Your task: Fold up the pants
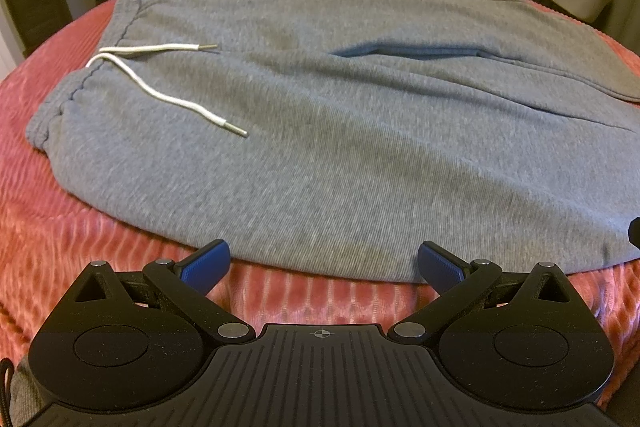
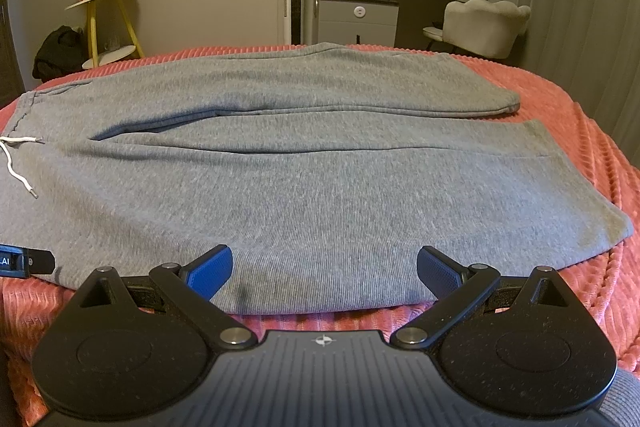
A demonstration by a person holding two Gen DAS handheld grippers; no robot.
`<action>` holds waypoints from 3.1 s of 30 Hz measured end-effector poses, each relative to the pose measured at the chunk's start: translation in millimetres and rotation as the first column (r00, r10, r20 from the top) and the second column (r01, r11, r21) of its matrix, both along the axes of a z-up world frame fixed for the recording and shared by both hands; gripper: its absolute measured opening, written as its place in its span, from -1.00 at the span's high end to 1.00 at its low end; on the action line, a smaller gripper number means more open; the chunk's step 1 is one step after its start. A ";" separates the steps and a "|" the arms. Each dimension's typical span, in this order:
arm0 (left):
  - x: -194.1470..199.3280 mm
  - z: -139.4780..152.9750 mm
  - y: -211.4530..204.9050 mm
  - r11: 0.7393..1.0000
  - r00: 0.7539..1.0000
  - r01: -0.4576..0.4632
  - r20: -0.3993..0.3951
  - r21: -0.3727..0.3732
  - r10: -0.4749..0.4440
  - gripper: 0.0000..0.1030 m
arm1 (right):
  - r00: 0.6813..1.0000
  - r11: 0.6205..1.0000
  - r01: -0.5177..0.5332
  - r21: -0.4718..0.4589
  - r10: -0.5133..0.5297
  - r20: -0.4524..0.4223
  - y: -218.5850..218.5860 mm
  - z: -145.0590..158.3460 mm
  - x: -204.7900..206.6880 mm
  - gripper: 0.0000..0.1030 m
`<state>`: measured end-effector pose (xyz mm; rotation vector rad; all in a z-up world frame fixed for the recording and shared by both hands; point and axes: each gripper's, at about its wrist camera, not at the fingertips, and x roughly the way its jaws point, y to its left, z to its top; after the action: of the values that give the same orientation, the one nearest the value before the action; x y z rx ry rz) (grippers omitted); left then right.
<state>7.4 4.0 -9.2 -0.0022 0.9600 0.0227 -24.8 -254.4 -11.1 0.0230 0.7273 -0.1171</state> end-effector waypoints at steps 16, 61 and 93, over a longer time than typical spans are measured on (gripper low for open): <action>1.7 -1.5 0.0 1.000 1.000 -0.001 -0.018 -0.004 0.001 -1.00 | 1.000 1.000 -0.005 0.011 0.005 -0.016 -0.5 -3.9 3.8 -0.92; 155.6 -45.5 90.8 0.882 0.838 -0.472 0.307 -0.006 0.451 -1.00 | 0.807 0.657 0.591 0.468 -0.490 -0.330 -214.6 -27.9 449.7 -0.58; 194.7 11.8 120.3 0.868 0.896 -0.295 0.198 -0.401 0.396 -0.81 | 0.856 0.730 0.435 0.528 -0.516 0.008 -208.8 -62.4 167.6 -0.05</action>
<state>202.0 124.4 2.6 -0.5126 0.6614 0.1769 142.8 -463.2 -73.6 0.7344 0.5633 -0.4135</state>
